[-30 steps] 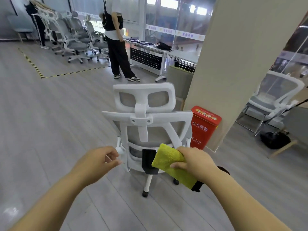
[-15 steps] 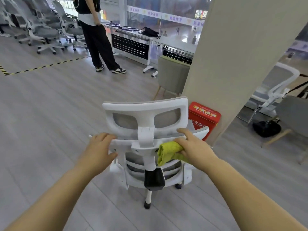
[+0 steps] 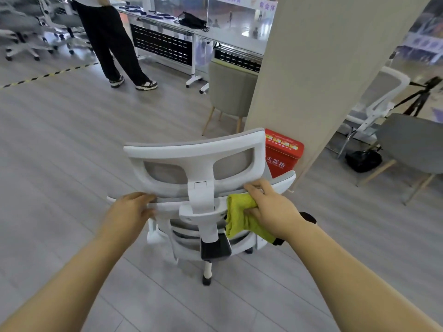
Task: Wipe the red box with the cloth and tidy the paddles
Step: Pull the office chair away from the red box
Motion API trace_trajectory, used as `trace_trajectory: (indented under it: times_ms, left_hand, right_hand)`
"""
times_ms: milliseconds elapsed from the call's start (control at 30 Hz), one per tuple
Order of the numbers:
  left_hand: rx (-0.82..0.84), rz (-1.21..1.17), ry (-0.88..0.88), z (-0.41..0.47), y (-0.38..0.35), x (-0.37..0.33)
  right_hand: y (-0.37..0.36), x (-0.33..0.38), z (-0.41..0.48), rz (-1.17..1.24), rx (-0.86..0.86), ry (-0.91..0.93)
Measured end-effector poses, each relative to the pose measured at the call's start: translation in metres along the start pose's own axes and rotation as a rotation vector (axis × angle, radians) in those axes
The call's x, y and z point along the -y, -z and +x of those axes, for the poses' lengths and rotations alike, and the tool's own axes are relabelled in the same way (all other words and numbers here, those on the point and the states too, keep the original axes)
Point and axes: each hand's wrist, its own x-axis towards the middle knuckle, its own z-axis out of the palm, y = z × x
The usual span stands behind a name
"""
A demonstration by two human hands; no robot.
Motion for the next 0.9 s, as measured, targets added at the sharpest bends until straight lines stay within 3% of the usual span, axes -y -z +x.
trace_trajectory:
  times_ms: [167,467,900]
  left_hand:
    - [-0.020,-0.002,-0.086,-0.018,-0.004,-0.002]
    - [-0.064,-0.040,-0.081,-0.077,-0.016,-0.027]
    - [0.016,-0.119,-0.136,-0.154,-0.063,-0.130]
  right_hand:
    - [-0.003,-0.001,-0.017,0.019,-0.007,-0.032]
    - [-0.018,-0.019,-0.076,0.040,-0.045,-0.029]
    - [-0.025,-0.101,-0.217,0.098,-0.120,-0.181]
